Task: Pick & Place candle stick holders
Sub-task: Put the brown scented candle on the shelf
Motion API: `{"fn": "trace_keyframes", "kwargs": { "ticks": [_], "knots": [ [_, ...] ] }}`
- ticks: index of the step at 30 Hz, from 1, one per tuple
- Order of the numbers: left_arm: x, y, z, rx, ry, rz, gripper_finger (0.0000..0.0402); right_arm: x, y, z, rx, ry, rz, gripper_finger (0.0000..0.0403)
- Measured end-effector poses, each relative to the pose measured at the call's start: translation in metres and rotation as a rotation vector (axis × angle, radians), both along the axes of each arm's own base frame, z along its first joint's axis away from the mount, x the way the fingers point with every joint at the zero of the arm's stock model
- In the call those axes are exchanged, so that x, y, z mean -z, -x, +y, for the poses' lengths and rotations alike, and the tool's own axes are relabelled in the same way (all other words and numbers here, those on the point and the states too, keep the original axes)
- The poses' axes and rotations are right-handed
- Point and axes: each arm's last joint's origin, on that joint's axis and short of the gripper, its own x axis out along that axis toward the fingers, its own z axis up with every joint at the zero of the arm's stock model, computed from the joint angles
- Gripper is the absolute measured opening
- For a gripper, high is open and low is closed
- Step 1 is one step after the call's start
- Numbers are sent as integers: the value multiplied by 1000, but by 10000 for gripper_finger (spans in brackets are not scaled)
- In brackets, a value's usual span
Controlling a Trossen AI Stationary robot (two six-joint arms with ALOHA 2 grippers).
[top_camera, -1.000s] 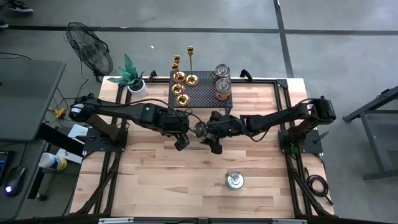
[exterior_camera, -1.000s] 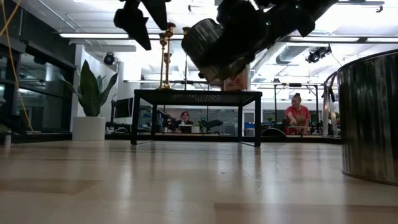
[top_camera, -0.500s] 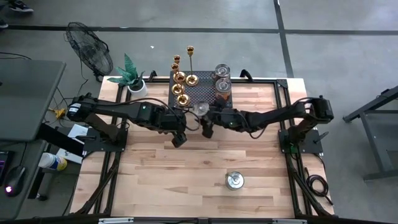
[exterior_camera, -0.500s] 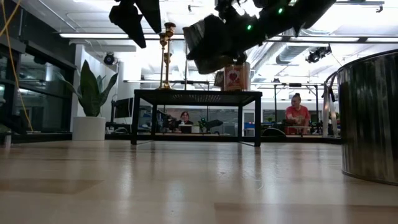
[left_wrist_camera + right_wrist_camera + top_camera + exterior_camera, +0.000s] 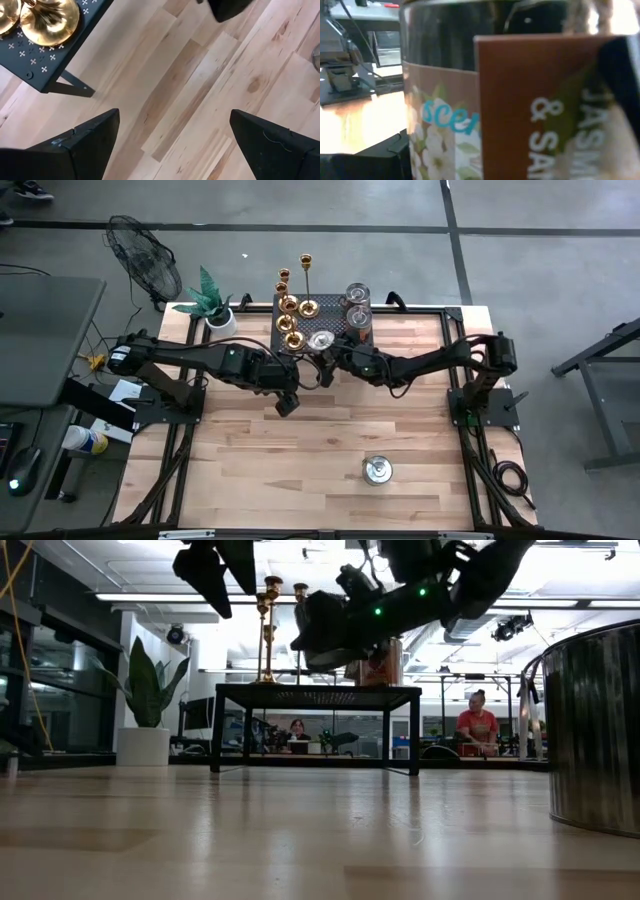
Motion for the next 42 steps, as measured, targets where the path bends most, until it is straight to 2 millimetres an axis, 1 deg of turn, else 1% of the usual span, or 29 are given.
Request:
{"fn": "trace_keyframes", "kwargs": {
  "ticks": [6,10,21,42],
  "knots": [
    [0,0,0,-6,12,0,374,10,-3,-4,6,-2,9,337],
    [0,0,0,-6,13,-1,374,9,-3,-5,22,3,0,337],
    [0,0,0,-6,13,-2,374,8,-1,-17,61,-12,-20,337],
    [0,0,0,-14,11,-4,374,8,2,-36,43,-22,-22,343]
  ]
}}
